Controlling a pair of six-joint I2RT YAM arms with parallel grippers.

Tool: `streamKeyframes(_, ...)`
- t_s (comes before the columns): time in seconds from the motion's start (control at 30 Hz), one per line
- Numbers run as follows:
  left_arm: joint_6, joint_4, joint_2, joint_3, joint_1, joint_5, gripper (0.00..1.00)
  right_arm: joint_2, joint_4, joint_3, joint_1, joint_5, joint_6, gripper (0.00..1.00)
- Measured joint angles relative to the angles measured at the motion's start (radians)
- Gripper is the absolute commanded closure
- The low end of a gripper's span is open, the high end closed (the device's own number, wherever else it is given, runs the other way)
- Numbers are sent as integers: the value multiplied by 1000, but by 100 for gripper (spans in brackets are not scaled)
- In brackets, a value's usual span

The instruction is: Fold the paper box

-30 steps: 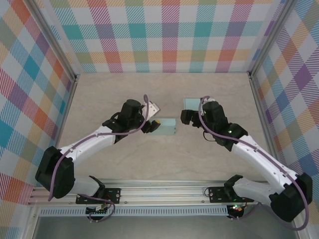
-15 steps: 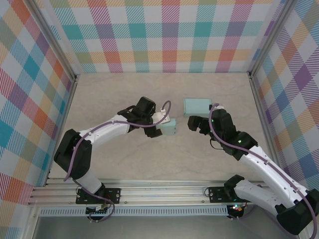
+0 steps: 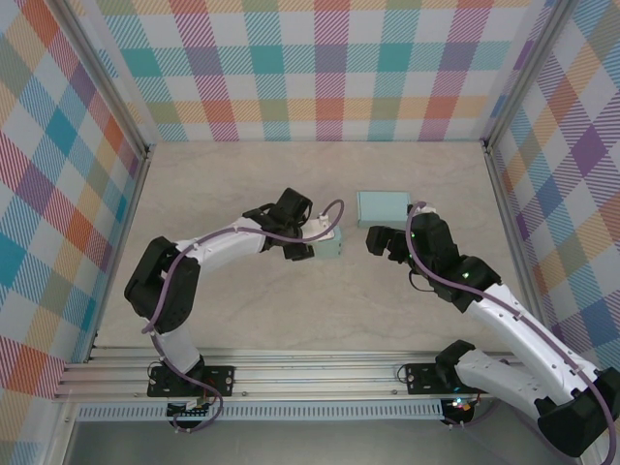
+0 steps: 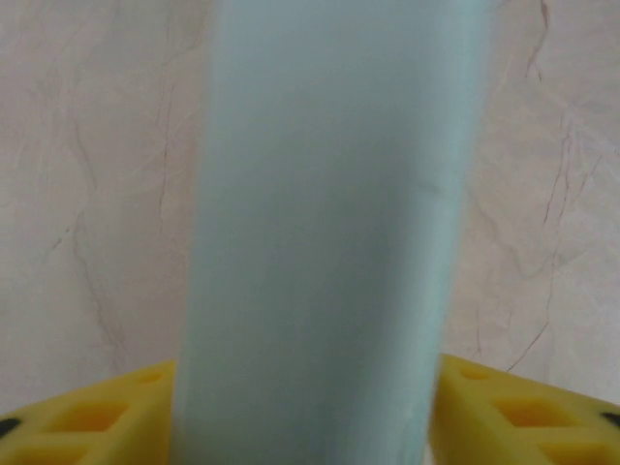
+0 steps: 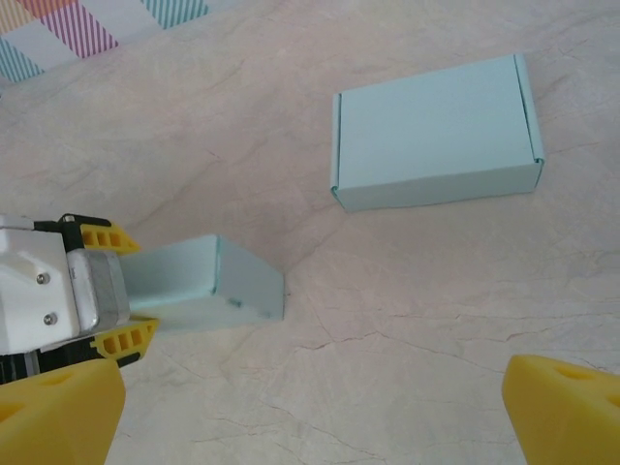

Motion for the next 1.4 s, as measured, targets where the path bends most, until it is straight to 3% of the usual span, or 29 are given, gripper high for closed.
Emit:
streamKeyframes(0.1, 10, 22, 0, -2, -5, -39, 66, -8, -6, 0, 0, 7, 0, 0)
streamKeyframes(0.33, 91, 206, 1, -76, -14, -169, 66, -53, -11, 0, 0, 23, 0, 0)
streamKeyframes(0.57, 280, 533, 116, -113, -17, -299, 66, -74, -16, 0, 0, 25, 0, 0)
streamKeyframes(0.9, 408, 734, 264, -37, 18, -282, 64, -76, -26, 0, 0, 27, -1, 0)
streamKeyframes(1.0, 446, 784, 298, -23, 26, -276, 60, -76, -26, 0, 0, 35, -1, 0)
streamKeyframes(1.1, 476, 821, 315, -22, 30, -276, 50, -75, -26, 0, 0, 43, -1, 0)
streamKeyframes(1.3, 488, 792, 316, -56, 30, -276, 36, -64, -27, 0, 0, 61, -5, 0)
streamKeyframes(1.4, 491, 795, 297, -79, 29, -283, 18, -55, -26, 0, 0, 66, -5, 0)
